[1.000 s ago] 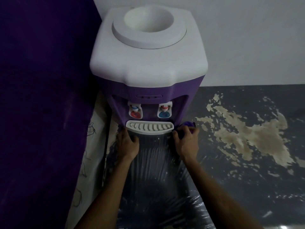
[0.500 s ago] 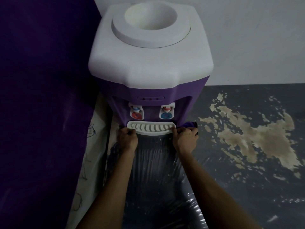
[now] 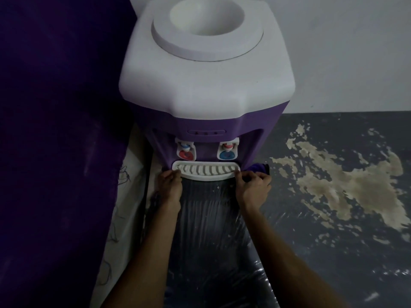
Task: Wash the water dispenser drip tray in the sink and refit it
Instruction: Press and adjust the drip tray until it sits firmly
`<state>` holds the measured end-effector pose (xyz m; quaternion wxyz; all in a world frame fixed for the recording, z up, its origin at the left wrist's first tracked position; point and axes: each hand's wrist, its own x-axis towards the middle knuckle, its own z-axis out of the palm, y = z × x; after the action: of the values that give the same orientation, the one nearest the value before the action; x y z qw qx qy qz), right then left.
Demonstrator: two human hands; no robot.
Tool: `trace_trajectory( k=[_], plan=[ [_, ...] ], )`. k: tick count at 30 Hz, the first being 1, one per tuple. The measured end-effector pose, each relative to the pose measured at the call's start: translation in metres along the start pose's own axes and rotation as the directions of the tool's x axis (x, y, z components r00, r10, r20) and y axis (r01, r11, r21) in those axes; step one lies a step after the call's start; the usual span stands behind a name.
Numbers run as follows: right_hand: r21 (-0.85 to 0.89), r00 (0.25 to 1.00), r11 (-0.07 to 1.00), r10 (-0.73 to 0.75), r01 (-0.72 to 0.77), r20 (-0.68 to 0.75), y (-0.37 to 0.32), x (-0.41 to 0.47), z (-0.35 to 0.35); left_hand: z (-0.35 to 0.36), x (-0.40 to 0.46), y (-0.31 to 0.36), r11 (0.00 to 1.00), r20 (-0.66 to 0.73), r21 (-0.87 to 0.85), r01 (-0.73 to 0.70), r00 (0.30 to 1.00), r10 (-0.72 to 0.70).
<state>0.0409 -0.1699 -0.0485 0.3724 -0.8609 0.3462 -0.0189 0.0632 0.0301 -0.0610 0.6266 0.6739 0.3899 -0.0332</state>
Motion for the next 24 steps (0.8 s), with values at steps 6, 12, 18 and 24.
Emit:
trace_trajectory(
  k=[6,12,18,24],
  plan=[
    [0.012,1.000,1.000,-0.027,0.027,-0.003,0.001,-0.006,-0.001,0.009,-0.005,0.016,0.968,0.018,-0.226,0.109,0.994,-0.108],
    [-0.014,0.999,1.000,-0.009,0.009,0.048,-0.005,-0.004,-0.006,0.010,-0.007,0.018,0.925,0.057,-0.327,0.195,0.981,-0.186],
    [-0.129,0.994,0.991,-0.021,0.035,0.105,-0.010,-0.006,-0.011,0.008,-0.010,0.022,0.888,0.125,-0.403,0.222,0.974,-0.186],
    [-0.189,0.984,0.982,0.009,0.025,0.178,-0.015,-0.006,-0.015,0.005,-0.013,0.023,0.867,0.144,-0.446,0.220,0.974,-0.173]
  ],
)
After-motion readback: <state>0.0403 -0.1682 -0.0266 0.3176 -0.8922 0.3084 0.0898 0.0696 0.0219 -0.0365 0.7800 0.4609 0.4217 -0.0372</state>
